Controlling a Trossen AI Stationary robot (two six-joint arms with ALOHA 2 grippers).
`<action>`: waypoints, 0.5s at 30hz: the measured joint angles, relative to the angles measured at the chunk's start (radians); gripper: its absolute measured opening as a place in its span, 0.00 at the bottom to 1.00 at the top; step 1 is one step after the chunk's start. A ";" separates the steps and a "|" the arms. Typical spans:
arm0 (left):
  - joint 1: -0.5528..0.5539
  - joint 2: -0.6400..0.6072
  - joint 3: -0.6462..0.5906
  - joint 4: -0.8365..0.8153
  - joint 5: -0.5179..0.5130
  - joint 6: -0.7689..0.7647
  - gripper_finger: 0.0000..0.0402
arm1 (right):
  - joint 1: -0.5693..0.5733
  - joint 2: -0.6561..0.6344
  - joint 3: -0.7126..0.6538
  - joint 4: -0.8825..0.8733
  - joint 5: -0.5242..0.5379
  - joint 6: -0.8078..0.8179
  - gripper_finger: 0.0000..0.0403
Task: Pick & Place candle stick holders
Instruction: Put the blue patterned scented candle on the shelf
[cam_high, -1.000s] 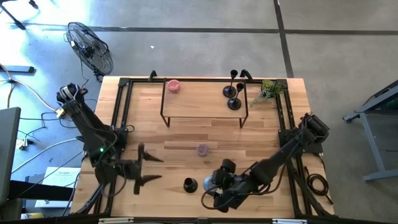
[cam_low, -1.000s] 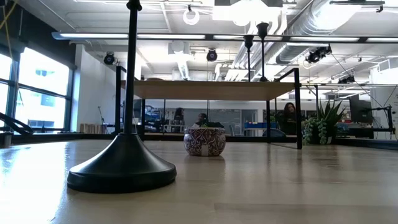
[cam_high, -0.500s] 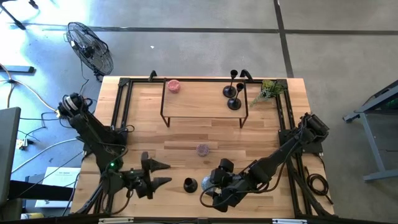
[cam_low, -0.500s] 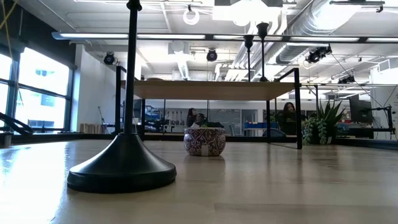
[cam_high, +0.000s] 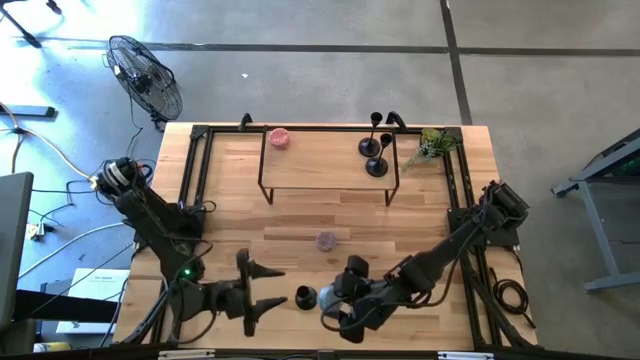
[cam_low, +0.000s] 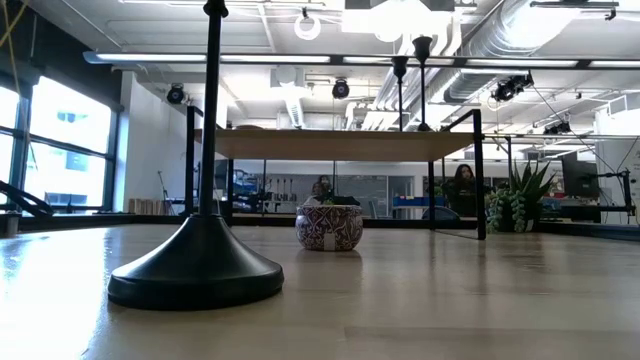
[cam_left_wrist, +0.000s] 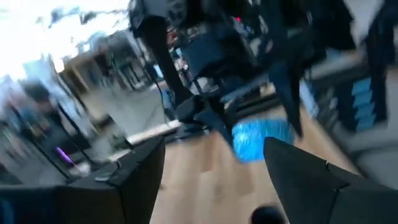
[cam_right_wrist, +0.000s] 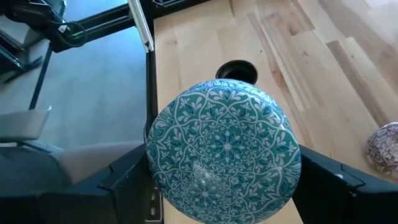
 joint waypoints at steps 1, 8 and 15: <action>0.001 0.000 0.012 -0.010 0.012 -0.043 0.67 | 0.000 0.000 0.000 0.000 0.008 -0.004 0.73; 0.030 0.000 0.033 -0.074 0.156 -0.228 0.67 | 0.000 0.000 0.000 0.002 0.027 -0.036 0.73; 0.120 0.000 0.033 -0.323 0.366 -0.558 0.67 | 0.000 0.000 0.000 0.033 0.018 -0.071 0.73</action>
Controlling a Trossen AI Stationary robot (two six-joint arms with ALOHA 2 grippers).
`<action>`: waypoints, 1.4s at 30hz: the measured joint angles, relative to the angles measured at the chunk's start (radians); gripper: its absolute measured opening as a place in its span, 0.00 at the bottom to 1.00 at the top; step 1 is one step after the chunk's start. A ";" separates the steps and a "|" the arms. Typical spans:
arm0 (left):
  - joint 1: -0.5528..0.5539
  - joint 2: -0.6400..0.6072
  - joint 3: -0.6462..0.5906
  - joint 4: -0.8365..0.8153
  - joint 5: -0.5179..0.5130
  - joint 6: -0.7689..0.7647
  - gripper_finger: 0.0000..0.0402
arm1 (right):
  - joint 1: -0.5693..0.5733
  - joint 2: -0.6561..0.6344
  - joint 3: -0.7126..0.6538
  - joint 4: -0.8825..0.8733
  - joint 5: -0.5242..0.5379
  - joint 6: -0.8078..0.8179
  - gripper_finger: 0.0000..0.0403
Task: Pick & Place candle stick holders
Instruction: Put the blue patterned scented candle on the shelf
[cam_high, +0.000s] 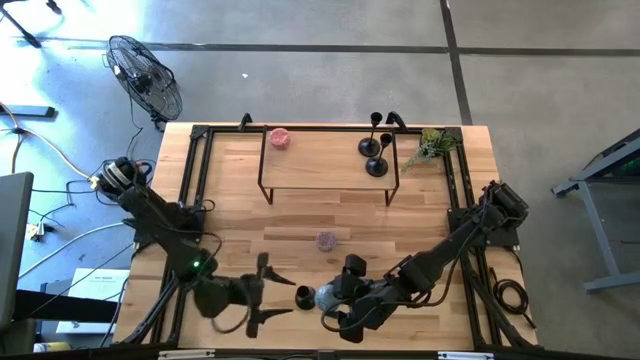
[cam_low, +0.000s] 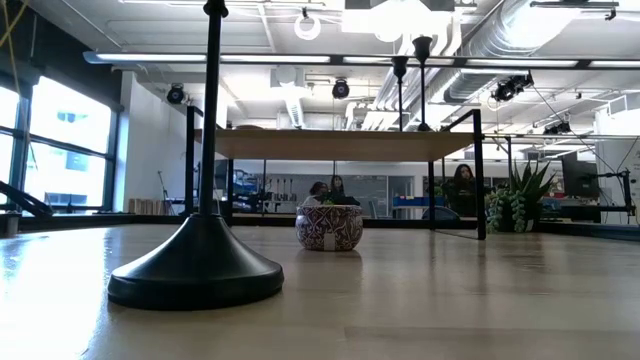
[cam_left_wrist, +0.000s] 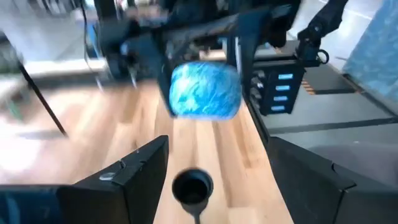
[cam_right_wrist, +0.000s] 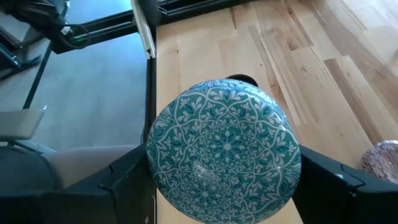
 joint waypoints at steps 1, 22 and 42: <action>0.015 0.000 0.000 -0.012 0.022 -0.038 0.67 | 0.000 0.000 0.000 0.008 -0.005 -0.010 0.73; 0.115 0.000 -0.001 -0.027 0.310 -0.067 0.67 | -0.045 0.000 0.017 0.089 -0.101 -0.103 0.73; 0.129 0.020 -0.002 0.045 0.293 0.032 0.67 | -0.102 0.000 0.119 0.039 -0.186 -0.138 0.73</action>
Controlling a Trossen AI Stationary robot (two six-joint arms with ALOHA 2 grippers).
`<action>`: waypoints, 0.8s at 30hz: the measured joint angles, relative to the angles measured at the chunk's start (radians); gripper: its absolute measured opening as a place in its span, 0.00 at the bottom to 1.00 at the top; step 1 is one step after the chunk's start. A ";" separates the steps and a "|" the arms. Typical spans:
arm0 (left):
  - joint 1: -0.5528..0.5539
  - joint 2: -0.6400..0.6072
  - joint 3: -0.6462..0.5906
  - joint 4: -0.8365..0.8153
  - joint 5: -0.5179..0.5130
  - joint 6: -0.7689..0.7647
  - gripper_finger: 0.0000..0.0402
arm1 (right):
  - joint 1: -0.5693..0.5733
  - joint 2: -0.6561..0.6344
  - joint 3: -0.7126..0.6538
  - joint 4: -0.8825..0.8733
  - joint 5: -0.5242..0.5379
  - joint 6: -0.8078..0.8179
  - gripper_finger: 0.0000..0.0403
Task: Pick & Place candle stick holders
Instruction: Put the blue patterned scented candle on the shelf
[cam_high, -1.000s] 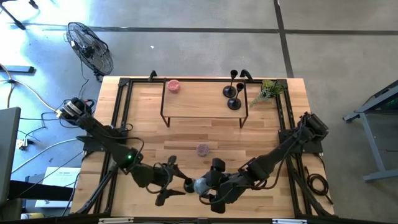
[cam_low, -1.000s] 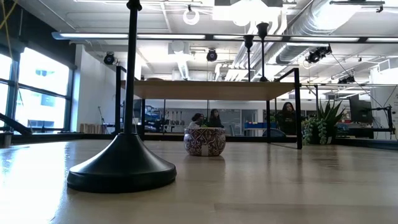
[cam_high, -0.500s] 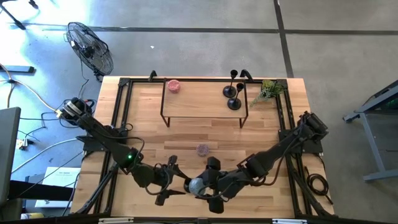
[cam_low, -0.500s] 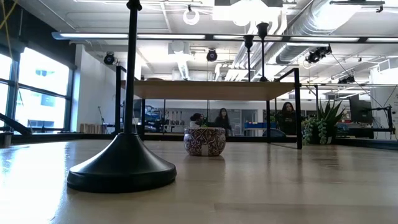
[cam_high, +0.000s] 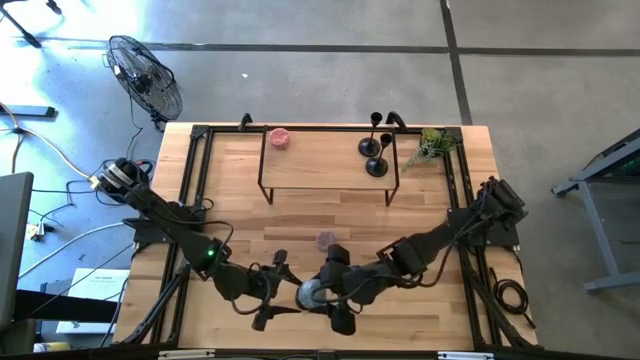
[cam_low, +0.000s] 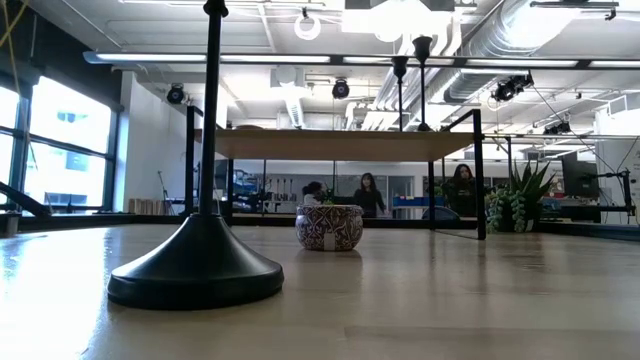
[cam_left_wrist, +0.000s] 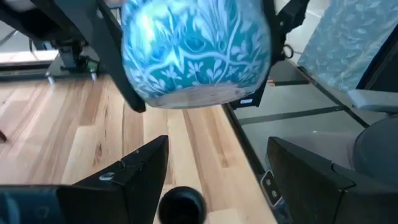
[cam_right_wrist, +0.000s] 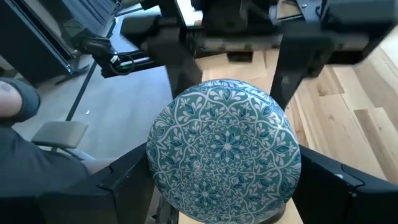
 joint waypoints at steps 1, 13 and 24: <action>0.002 0.002 0.000 -0.004 -0.001 0.001 0.67 | -0.004 0.000 0.000 -0.001 0.000 0.000 0.73; 0.086 0.044 -0.002 0.077 0.084 0.012 0.67 | -0.011 0.000 0.000 -0.011 -0.003 -0.001 0.73; 0.091 0.042 0.000 0.114 0.143 0.012 0.67 | -0.010 0.000 -0.001 -0.039 0.019 -0.001 0.73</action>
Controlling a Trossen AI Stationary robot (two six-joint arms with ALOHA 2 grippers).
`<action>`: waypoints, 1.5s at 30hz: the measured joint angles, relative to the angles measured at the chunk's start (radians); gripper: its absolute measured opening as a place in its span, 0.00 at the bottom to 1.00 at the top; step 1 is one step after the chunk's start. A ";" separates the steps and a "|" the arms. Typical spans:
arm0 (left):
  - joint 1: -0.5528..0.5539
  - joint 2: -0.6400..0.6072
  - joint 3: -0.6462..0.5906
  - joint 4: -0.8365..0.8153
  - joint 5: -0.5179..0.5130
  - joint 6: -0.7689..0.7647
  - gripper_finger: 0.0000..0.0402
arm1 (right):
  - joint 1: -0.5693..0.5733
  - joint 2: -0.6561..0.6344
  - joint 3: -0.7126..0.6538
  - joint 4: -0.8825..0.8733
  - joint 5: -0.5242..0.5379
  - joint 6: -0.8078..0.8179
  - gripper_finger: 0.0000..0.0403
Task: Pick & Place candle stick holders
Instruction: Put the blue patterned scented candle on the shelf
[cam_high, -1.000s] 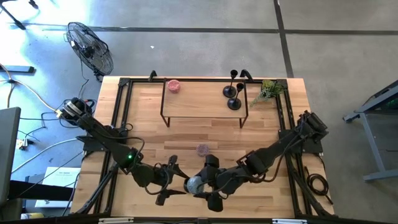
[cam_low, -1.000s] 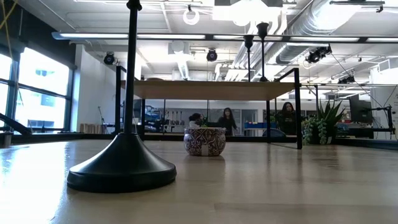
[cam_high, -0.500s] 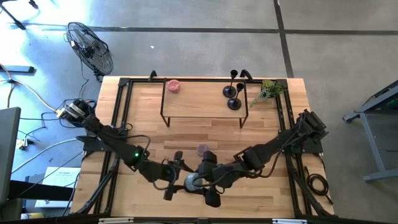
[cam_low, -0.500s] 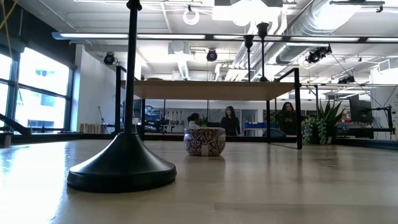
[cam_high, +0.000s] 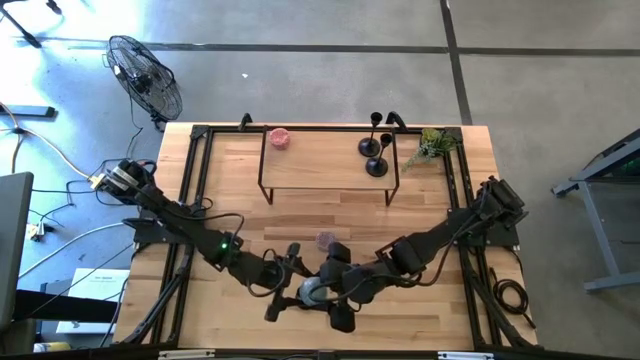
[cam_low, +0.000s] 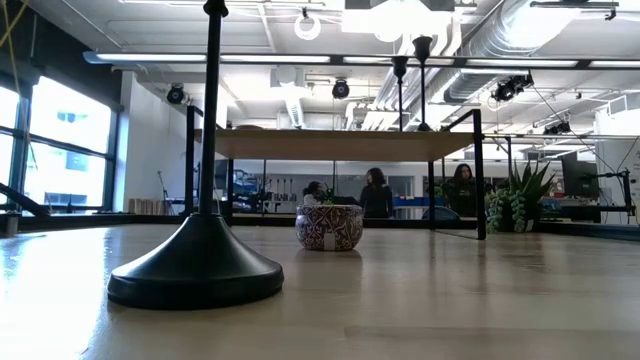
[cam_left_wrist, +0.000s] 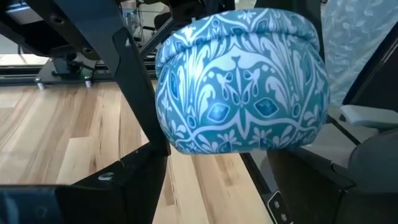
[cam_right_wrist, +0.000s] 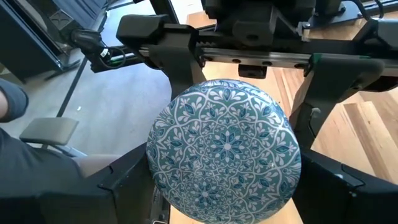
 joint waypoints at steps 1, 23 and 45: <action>0.000 0.000 0.000 0.009 0.001 0.000 0.67 | 0.000 0.000 -0.001 -0.001 0.002 0.002 0.73; -0.001 0.001 -0.001 0.011 -0.060 0.053 0.67 | -0.002 0.000 -0.003 -0.025 0.016 0.008 0.73; -0.015 0.001 -0.001 0.008 -0.058 0.117 0.68 | 0.000 0.000 -0.004 -0.033 0.015 0.009 0.73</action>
